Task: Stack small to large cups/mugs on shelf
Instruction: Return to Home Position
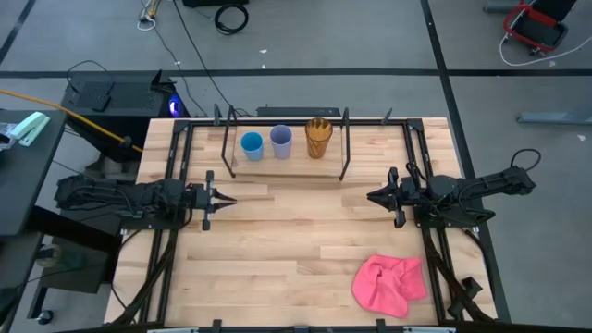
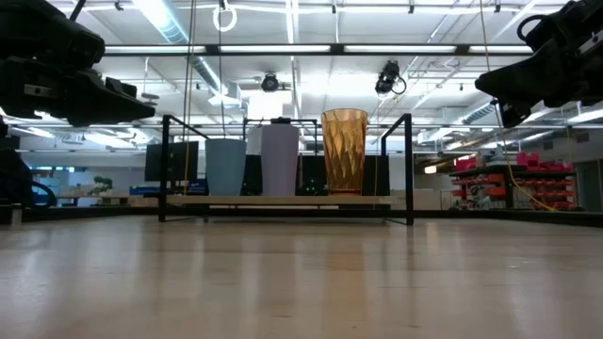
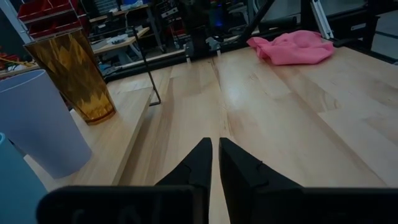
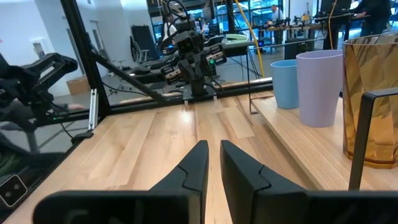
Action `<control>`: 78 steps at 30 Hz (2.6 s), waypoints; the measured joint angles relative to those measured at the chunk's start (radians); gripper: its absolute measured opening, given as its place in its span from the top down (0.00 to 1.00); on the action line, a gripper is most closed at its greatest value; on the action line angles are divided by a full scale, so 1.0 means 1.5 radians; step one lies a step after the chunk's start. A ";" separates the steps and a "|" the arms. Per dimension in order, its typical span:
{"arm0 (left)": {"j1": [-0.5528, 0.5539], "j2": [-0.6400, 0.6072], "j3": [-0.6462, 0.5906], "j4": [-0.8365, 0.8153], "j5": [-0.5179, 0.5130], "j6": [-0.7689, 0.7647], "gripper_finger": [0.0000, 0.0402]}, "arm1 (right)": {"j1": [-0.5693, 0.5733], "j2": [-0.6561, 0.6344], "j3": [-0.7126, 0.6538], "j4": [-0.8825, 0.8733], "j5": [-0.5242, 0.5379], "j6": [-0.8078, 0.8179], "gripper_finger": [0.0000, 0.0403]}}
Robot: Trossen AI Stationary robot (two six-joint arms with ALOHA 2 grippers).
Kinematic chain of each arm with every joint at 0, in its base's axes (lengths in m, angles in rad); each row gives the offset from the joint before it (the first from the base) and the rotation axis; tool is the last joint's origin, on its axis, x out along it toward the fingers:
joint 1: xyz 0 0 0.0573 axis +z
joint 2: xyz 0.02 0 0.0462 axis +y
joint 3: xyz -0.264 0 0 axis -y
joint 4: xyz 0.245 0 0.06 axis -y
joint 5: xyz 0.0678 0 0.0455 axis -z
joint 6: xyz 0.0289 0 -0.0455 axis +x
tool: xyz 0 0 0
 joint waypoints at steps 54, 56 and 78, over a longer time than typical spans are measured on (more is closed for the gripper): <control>0.000 0.000 0.000 0.000 0.001 0.000 0.90 | 0.000 0.000 -0.001 0.000 0.000 0.000 0.88; 0.000 0.000 0.000 0.000 0.001 0.000 0.91 | 0.000 0.000 -0.001 0.000 0.000 0.000 0.88; 0.000 0.000 0.000 0.000 0.001 0.000 0.91 | 0.000 0.000 -0.001 0.000 0.000 0.000 0.88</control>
